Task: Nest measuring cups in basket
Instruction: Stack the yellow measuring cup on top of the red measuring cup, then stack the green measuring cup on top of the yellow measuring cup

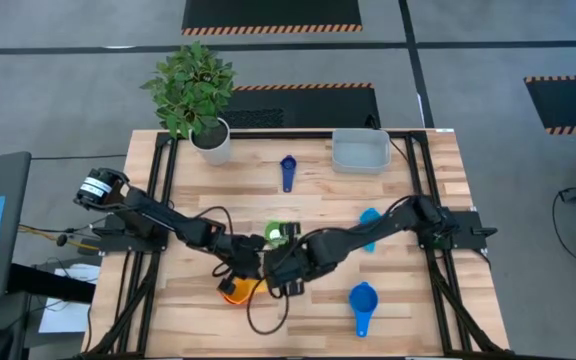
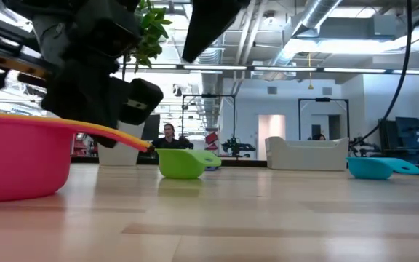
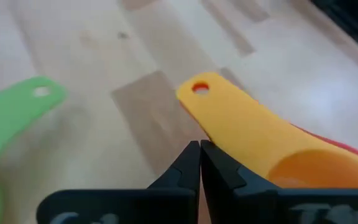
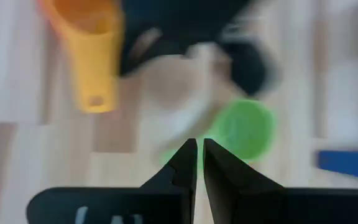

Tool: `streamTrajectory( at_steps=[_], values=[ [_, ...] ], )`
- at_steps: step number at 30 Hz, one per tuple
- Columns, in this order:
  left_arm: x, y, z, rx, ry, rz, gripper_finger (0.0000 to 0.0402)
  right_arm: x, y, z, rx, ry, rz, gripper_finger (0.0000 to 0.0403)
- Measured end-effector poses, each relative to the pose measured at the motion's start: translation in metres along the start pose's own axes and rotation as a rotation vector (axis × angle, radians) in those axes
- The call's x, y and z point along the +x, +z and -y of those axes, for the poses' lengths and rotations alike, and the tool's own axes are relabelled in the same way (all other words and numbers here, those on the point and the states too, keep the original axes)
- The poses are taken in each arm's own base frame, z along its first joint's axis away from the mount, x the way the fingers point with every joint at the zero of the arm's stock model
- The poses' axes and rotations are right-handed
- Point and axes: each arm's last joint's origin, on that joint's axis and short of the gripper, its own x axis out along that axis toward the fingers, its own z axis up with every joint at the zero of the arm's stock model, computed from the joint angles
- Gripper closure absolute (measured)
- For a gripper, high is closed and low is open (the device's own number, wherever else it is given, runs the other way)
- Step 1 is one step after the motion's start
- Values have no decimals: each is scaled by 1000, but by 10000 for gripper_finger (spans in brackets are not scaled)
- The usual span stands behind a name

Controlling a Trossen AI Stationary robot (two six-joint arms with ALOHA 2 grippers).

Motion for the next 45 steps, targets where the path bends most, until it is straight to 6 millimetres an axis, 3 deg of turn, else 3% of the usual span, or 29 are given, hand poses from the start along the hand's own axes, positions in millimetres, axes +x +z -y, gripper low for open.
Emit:
streamTrajectory(
  at_steps=[4, 10, 16, 21, 25, 29, 33, 39, 45],
  values=[
    [2, 1, 11, 25, -48, -6, 401, -13, -10, 26, 75, -50, 18, 352],
    [1, 4, 24, 38, 15, -10, 402, -12, -47, 65, 303, -73, 111, 352],
    [-25, 13, 34, -42, 179, 11, 402, 26, -91, 90, 593, 81, 210, 341],
    [-61, 17, 48, -159, 342, 47, 402, 65, -105, 105, 709, 166, 206, 297],
    [-93, 14, 65, -282, 451, 95, 401, 94, -107, 104, 721, 190, 154, 237],
    [-120, 6, 85, -376, 433, 136, 401, 111, -100, 96, 694, 221, 148, 181],
    [-134, -1, 106, -412, 393, 165, 401, 122, -94, 87, 670, 235, 135, 159],
    [-133, -13, 126, -402, 463, 164, 401, 133, -90, 83, 683, 220, 117, 180],
    [-127, -22, 134, -434, 470, 109, 401, 133, -90, 83, 685, 213, 103, 252]
  ],
)
